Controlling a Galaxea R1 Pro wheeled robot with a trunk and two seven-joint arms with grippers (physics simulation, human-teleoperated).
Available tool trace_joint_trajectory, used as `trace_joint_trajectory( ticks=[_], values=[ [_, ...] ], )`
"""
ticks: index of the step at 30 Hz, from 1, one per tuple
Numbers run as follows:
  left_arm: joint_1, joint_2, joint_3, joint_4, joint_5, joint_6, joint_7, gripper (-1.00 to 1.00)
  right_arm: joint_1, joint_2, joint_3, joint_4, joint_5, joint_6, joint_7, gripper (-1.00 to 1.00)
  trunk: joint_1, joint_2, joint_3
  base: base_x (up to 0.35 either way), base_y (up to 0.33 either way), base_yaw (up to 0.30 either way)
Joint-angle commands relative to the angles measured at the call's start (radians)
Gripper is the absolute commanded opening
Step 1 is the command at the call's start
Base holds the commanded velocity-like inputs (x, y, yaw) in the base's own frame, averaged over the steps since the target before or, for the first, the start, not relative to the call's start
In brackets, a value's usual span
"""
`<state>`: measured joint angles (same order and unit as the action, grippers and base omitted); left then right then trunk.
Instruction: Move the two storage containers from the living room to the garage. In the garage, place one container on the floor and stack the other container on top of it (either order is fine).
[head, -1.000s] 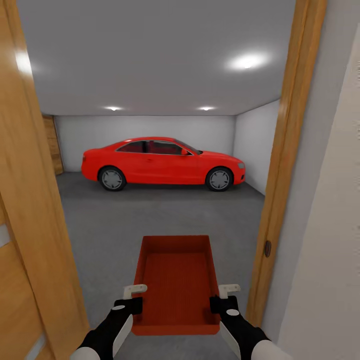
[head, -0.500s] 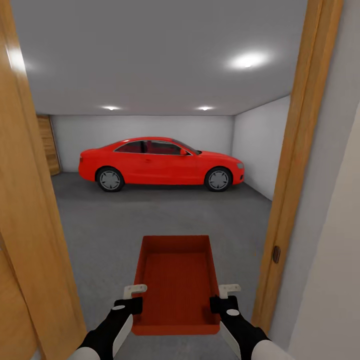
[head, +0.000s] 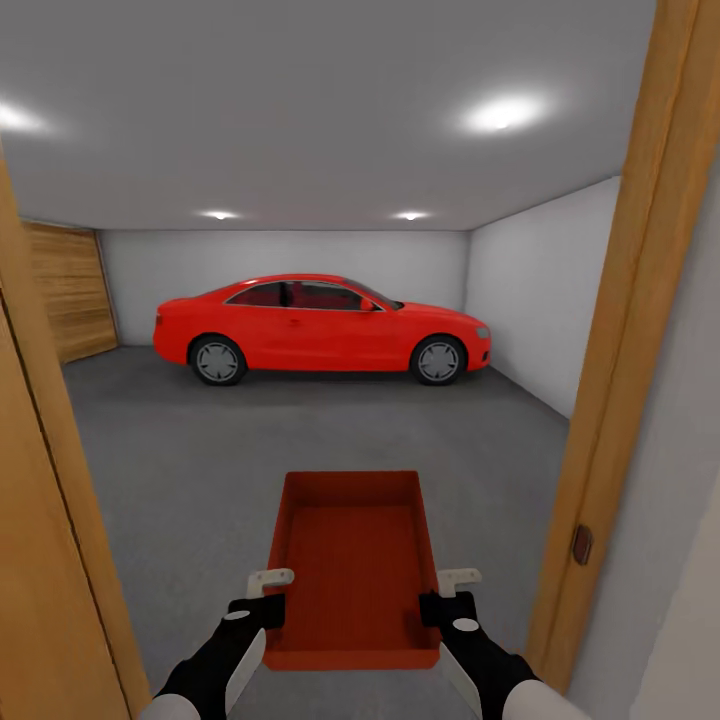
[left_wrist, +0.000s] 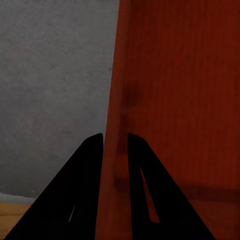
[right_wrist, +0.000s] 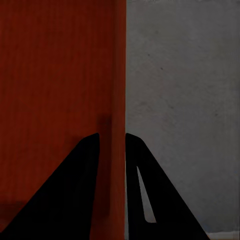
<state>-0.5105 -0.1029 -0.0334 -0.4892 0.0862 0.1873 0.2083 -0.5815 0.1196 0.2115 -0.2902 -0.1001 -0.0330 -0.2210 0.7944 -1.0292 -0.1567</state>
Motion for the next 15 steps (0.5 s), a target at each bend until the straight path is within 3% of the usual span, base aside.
trace_joint_trajectory(
  ticks=[1, 6, 11, 15],
  values=[
    [0.0, 0.0, 0.018, -0.002, 0.064, 0.008, 0.003, -1.0, -0.001, 0.0, -0.03, -0.003, 0.005, -0.053, -0.015, -1.0, 0.001, -0.001, -0.001, 0.321, 0.0, 0.0],
    [0.0, 0.0, 0.018, -0.001, 0.064, 0.008, 0.003, -1.0, -0.001, 0.0, -0.03, -0.003, 0.005, -0.053, -0.015, -1.0, 0.001, -0.001, -0.001, 0.321, 0.0, 0.019],
    [0.0, 0.0, 0.018, -0.001, 0.064, 0.008, 0.003, -1.0, -0.001, 0.0, -0.03, -0.003, 0.004, -0.053, -0.015, -1.0, 0.001, -0.001, -0.001, 0.321, 0.0, 0.188],
    [0.0, 0.0, 0.018, 0.0, 0.064, 0.008, 0.003, -1.0, -0.001, -0.001, -0.03, -0.003, 0.005, -0.053, -0.015, -1.0, 0.001, -0.001, -0.001, 0.321, 0.0, 0.036]
  ],
)
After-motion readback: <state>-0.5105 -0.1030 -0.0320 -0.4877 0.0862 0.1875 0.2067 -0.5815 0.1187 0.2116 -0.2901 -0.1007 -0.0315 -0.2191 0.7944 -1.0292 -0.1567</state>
